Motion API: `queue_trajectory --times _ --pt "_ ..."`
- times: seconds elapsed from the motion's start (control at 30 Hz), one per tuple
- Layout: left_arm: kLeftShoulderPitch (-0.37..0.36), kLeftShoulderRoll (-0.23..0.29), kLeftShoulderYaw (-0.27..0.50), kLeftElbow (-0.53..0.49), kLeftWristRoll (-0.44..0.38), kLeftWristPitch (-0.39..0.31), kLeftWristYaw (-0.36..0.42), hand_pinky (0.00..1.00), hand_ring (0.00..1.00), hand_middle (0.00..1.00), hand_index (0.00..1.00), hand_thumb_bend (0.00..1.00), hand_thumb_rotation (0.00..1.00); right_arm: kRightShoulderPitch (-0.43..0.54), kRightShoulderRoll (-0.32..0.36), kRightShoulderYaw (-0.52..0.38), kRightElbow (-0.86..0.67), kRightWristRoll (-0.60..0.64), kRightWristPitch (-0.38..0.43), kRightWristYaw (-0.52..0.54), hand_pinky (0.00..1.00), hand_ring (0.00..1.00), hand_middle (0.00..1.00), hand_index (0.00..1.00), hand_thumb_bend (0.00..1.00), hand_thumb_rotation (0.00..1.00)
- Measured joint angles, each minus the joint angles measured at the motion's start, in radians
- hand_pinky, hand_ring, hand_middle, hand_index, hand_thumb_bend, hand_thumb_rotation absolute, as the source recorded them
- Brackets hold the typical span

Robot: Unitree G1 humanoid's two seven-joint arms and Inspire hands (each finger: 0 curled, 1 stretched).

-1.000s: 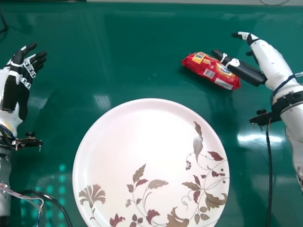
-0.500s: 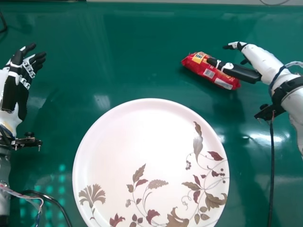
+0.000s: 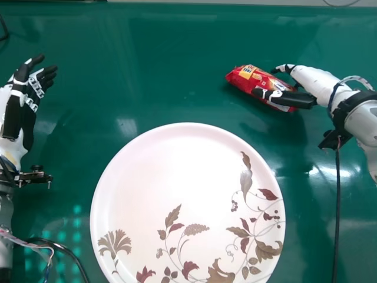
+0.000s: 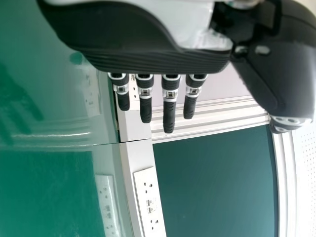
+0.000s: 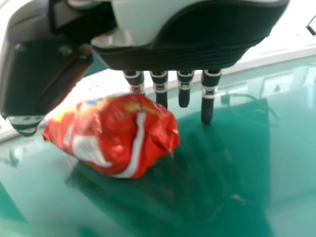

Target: Pick up biscuit and place it in the plate

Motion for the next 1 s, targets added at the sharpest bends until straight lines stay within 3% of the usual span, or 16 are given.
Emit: queue_trajectory --times 0.33,0.53,0.8,1.0 --pt "0.0 0.002 0.0 0.009 0.0 -0.008 -0.019 1.0 0.96 0.89 0.98 0.76 0.83 -0.087 -0.001 0.058 0.094 -0.064 -0.013 0.008 0.84 0.96 1.0 0.97 1.0 0.81" --pt "0.0 0.005 0.0 0.009 -0.001 -0.01 -0.02 1.0 0.95 0.88 0.97 0.83 0.81 -0.144 -0.001 0.112 0.169 -0.117 -0.02 0.015 0.94 0.97 1.0 0.96 1.0 0.82" --pt "0.001 0.005 0.0 0.005 -0.001 -0.003 -0.021 1.0 0.96 0.89 0.97 0.78 0.83 -0.208 0.011 0.162 0.223 -0.175 0.001 0.014 0.8 0.93 0.98 0.95 1.0 0.72" --pt "0.004 0.005 0.0 -0.002 -0.003 -0.003 -0.032 1.0 0.97 0.9 0.98 0.74 0.83 -0.258 0.029 0.199 0.306 -0.189 -0.012 -0.007 0.81 0.9 0.95 0.92 1.0 0.64"
